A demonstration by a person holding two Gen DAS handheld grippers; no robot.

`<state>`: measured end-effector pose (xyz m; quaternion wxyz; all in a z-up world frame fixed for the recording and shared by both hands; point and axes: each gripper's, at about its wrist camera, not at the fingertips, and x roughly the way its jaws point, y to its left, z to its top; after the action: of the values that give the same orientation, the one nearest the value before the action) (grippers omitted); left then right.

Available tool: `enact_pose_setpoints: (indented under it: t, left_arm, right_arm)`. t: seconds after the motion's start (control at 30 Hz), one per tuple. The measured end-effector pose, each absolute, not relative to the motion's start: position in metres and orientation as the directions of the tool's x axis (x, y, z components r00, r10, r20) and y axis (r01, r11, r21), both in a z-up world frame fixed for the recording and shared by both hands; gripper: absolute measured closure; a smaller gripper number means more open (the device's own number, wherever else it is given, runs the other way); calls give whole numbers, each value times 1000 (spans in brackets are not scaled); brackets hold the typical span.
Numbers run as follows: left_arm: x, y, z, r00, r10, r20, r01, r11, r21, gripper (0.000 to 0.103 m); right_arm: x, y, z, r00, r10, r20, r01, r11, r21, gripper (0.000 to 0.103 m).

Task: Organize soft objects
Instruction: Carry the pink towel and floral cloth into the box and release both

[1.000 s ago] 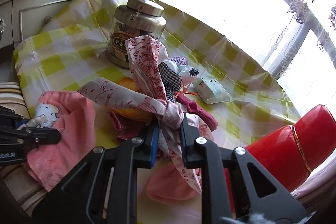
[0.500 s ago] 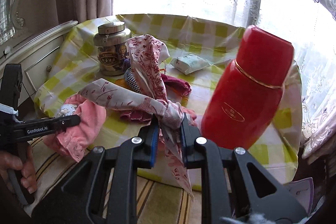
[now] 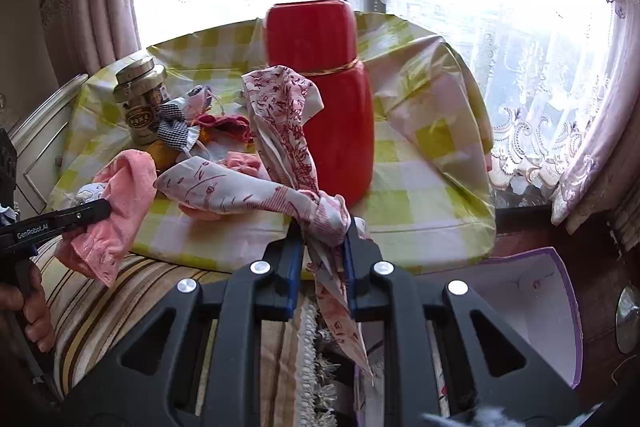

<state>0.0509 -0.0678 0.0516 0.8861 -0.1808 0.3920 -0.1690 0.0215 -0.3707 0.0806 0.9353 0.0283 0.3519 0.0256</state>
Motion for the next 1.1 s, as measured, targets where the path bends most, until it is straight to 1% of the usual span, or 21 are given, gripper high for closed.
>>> enact_pose_setpoints:
  t: [0.2, 0.43, 0.8, 0.9, 0.97, 1.0, 1.03, 1.07, 1.1]
  left_arm:
    - [44, -113, 55, 588, -507, -630, 270, 857, -439, 88]
    - [40, -166, 60, 524, -556, -645, 371, 831, -414, 88]
    - [32, -252, 66, 413, -633, -655, 530, 752, -393, 88]
    - [31, -272, 67, 386, -654, -651, 566, 725, -392, 88]
    - [29, -284, 68, 364, -671, -646, 590, 703, -398, 87]
    - [29, -290, 68, 346, -684, -642, 605, 686, -405, 84]
    - [29, -297, 68, 327, -693, -643, 619, 671, -408, 76]
    - [29, -303, 67, 312, -694, -649, 628, 663, -407, 71]
    - [30, -310, 65, 302, -693, -655, 633, 659, -406, 58]
  right_arm:
    - [6, -423, 74, 736, -6, -677, 94, 991, 93, 82]
    - [-8, -467, 64, 715, -72, -695, 194, 976, 98, 81]
    - [-25, -506, 64, 719, -142, -681, 283, 954, 101, 81]
    - [-28, -515, 65, 717, -157, -679, 308, 946, 106, 79]
    - [-30, -520, 65, 717, -162, -678, 318, 941, 111, 77]
    - [-31, -522, 65, 716, -164, -678, 322, 940, 113, 73]
    - [-32, -524, 64, 715, -167, -679, 326, 938, 113, 65]
    - [-33, -525, 64, 714, -171, -679, 332, 936, 113, 58]
    - [-33, -526, 64, 714, -175, -678, 337, 934, 114, 46]
